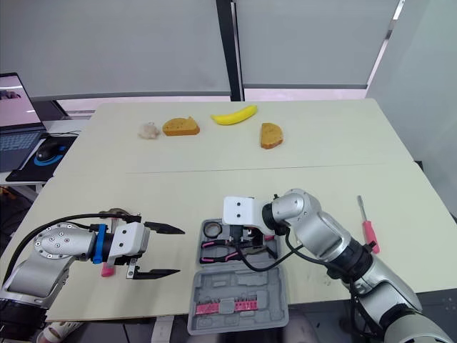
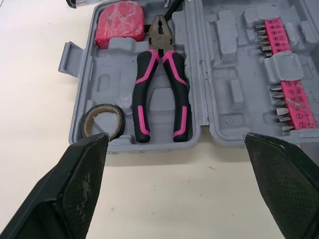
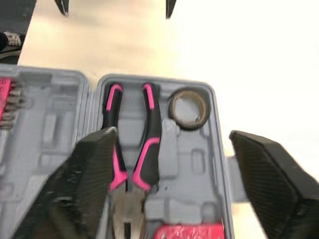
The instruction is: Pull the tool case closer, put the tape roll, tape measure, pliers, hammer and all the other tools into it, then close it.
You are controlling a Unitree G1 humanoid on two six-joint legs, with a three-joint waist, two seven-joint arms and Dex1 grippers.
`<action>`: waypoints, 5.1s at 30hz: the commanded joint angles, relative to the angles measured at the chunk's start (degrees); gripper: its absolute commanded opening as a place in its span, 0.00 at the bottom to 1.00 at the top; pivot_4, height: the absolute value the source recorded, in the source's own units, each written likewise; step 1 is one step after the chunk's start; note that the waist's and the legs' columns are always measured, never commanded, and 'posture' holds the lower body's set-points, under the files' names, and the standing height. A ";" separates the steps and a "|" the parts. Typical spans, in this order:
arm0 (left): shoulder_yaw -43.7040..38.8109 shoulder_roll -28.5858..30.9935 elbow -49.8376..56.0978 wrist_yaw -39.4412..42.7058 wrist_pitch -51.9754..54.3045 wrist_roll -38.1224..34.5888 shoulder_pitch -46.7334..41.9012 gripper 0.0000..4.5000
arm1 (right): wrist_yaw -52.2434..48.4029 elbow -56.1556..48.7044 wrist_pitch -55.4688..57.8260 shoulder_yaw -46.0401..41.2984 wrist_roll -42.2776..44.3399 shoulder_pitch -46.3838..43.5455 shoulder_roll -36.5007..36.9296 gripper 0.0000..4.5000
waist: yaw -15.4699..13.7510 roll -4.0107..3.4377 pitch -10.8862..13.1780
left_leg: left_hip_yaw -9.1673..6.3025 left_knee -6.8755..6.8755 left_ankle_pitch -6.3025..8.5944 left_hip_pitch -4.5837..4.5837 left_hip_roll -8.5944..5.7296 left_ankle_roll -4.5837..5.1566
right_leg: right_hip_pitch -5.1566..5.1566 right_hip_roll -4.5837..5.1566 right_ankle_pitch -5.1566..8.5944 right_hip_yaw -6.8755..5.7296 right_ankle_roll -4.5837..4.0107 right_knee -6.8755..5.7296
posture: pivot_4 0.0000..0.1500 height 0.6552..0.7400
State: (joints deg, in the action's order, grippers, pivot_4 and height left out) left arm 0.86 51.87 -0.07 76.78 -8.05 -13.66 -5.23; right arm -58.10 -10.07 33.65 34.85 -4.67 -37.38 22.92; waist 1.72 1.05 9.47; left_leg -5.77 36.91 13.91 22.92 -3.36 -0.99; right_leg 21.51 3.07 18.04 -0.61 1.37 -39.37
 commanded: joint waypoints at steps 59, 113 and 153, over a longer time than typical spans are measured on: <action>3.09 -2.25 -4.02 -6.66 -1.05 5.33 9.77 0.07 | -0.07 -4.78 -23.66 -21.31 2.96 37.68 23.11 0.00 | -0.25 -0.06 -0.06 | 0.12 -0.07 0.00 -0.14 0.13 0.00 | -0.32 0.00 0.03 -0.04 -0.03 0.17 | 1.00 1.00; 12.36 -16.25 -18.48 -16.83 -3.28 17.88 -10.83 0.01 | 3.18 14.72 -23.49 -11.71 -2.63 16.75 4.07 0.00 | -0.19 -0.07 -0.08 | 0.09 0.05 -0.02 -0.27 0.01 -0.02 | -0.31 -0.01 0.00 0.01 0.01 -0.17 | 1.00 1.00; 13.46 -17.71 -20.41 -17.57 -4.46 19.79 -10.51 0.01 | 3.92 19.69 -24.46 -11.51 -5.10 13.51 1.61 0.00 | -0.11 -0.13 -0.17 | 0.11 0.03 -0.02 -0.36 -0.02 -0.03 | -0.29 0.00 0.01 0.06 0.00 -0.29 | 1.00 1.00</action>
State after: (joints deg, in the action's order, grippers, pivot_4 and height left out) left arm 11.40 35.58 -22.36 57.05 -12.28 6.76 -16.60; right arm -53.53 11.60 10.84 21.71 -10.50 -22.91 26.39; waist 1.62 0.92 9.30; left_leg -5.66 36.95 13.89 22.56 -3.38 -1.02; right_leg 21.22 3.07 18.04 -0.55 1.37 -39.65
